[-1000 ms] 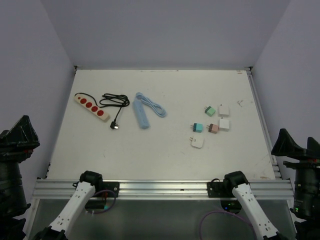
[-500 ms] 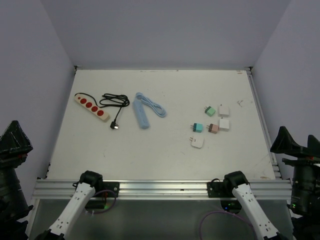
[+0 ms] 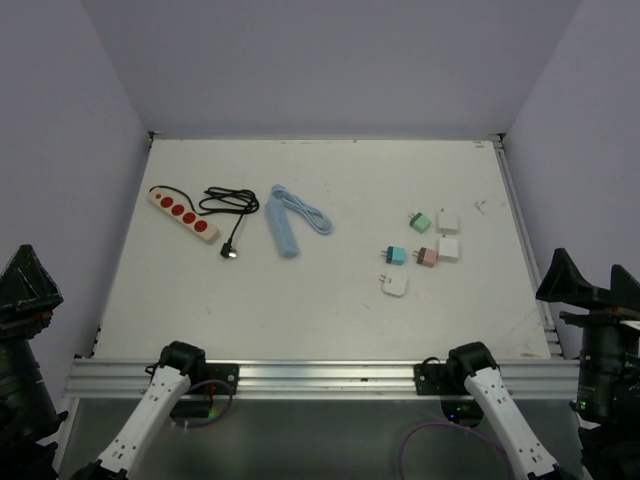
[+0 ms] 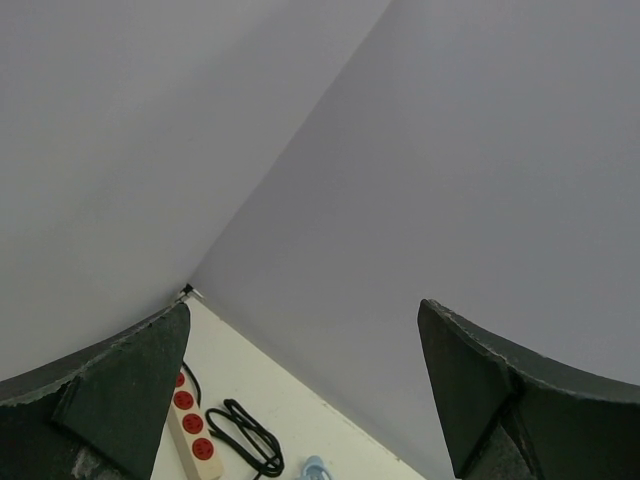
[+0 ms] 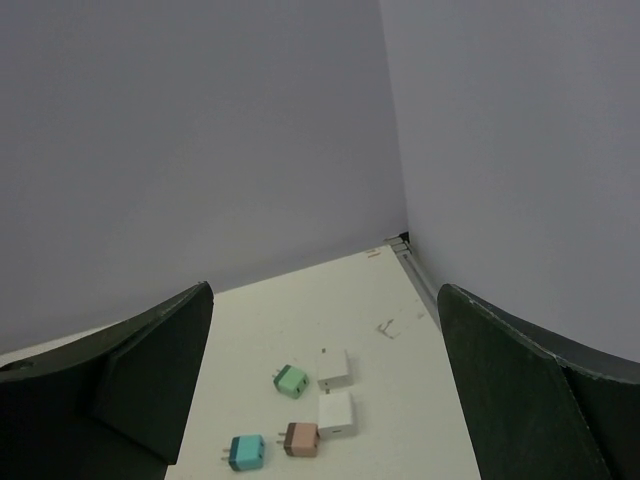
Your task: Pull the plug off the socket
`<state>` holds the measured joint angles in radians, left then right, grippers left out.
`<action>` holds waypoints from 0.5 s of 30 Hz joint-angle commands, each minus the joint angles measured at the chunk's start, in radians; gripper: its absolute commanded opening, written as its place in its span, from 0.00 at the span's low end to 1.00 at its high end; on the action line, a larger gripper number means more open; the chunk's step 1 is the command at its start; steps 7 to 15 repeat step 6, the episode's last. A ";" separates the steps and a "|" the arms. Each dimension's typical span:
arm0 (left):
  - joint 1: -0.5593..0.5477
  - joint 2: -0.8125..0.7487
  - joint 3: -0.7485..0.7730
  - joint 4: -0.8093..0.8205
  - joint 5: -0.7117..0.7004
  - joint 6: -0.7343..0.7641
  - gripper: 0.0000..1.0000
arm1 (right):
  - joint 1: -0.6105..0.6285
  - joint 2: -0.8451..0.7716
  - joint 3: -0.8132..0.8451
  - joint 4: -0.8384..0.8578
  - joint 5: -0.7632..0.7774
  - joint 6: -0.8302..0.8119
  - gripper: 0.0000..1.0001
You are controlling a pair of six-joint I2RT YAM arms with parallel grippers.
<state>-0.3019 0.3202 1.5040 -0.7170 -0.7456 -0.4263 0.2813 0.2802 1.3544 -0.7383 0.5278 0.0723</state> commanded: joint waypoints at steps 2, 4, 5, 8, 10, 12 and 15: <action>-0.006 -0.004 -0.017 0.057 -0.015 0.009 1.00 | 0.004 -0.003 -0.005 0.051 -0.022 -0.028 0.99; -0.006 -0.003 -0.022 0.057 -0.006 0.006 1.00 | 0.004 -0.004 -0.009 0.051 -0.025 -0.028 0.99; -0.006 -0.001 -0.028 0.056 -0.005 0.004 1.00 | 0.004 -0.006 -0.011 0.047 -0.026 -0.026 0.99; -0.008 -0.003 -0.031 0.056 -0.001 0.000 1.00 | 0.004 -0.010 -0.017 0.045 -0.025 -0.023 0.99; -0.008 -0.003 -0.031 0.056 -0.001 0.000 1.00 | 0.004 -0.010 -0.017 0.045 -0.025 -0.023 0.99; -0.008 -0.003 -0.031 0.056 -0.001 0.000 1.00 | 0.004 -0.010 -0.017 0.045 -0.025 -0.023 0.99; -0.008 -0.003 -0.031 0.056 -0.001 0.000 1.00 | 0.004 -0.010 -0.017 0.045 -0.025 -0.023 0.99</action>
